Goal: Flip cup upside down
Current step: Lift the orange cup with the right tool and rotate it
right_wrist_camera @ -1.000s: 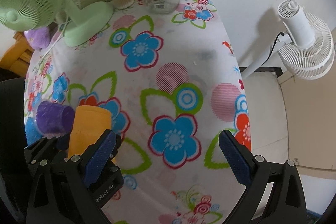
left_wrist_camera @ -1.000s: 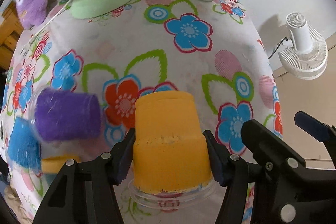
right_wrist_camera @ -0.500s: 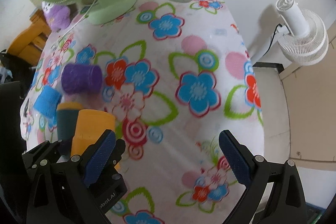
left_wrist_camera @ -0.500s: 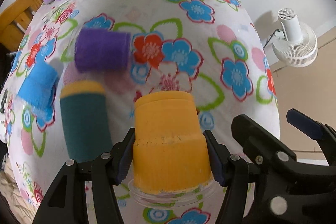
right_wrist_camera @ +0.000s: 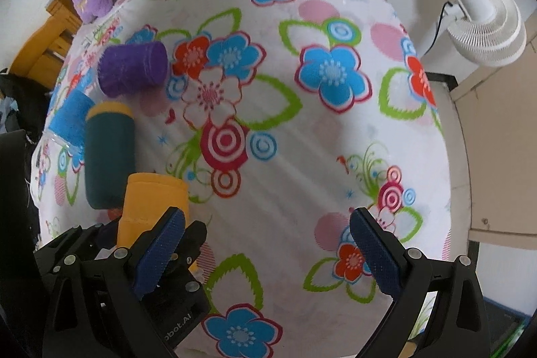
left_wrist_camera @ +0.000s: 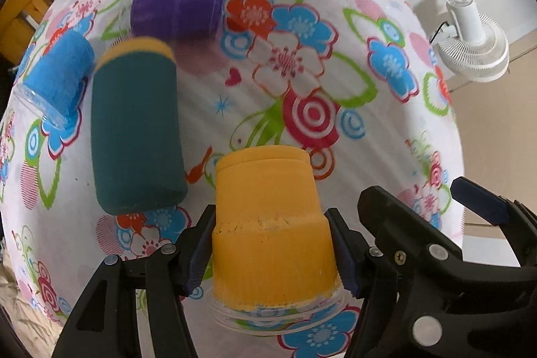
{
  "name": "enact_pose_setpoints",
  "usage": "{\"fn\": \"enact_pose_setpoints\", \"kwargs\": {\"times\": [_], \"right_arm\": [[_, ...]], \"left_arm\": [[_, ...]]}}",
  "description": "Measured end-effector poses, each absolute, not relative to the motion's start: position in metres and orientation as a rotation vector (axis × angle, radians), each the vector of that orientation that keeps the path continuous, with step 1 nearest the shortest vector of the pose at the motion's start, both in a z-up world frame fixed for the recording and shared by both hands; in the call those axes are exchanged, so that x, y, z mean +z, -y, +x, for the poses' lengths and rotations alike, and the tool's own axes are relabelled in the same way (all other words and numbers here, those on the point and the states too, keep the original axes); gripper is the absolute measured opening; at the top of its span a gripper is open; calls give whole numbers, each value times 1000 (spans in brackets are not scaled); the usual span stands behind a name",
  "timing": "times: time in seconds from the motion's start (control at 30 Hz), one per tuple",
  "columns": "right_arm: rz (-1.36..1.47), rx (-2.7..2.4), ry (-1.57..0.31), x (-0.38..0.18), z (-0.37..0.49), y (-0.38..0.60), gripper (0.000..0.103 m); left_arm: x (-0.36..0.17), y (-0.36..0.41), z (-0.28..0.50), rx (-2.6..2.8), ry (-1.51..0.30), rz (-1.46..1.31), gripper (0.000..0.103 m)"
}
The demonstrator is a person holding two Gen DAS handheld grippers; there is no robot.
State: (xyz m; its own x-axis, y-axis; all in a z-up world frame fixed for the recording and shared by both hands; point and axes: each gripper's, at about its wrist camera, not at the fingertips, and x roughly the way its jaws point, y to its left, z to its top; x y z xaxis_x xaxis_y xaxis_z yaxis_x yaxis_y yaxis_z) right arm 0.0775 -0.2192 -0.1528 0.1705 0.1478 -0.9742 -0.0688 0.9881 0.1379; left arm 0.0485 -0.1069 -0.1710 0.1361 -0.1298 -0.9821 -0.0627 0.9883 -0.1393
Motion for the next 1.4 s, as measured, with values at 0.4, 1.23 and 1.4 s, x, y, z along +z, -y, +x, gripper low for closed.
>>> {"fn": "enact_pose_setpoints", "kwargs": {"times": [0.4, 1.23, 1.4], "right_arm": [[83, 144, -1418, -174, 85, 219, 100], [164, 139, -1351, -103, 63, 192, 100], [130, 129, -1404, -119, 64, 171, 100]], "left_arm": [[-191, 105, 63, -46, -1434, -160, 77], [-100, 49, 46, -140, -1329, 81, 99], [-113, 27, 41, -121, -1356, 105, 99]]}}
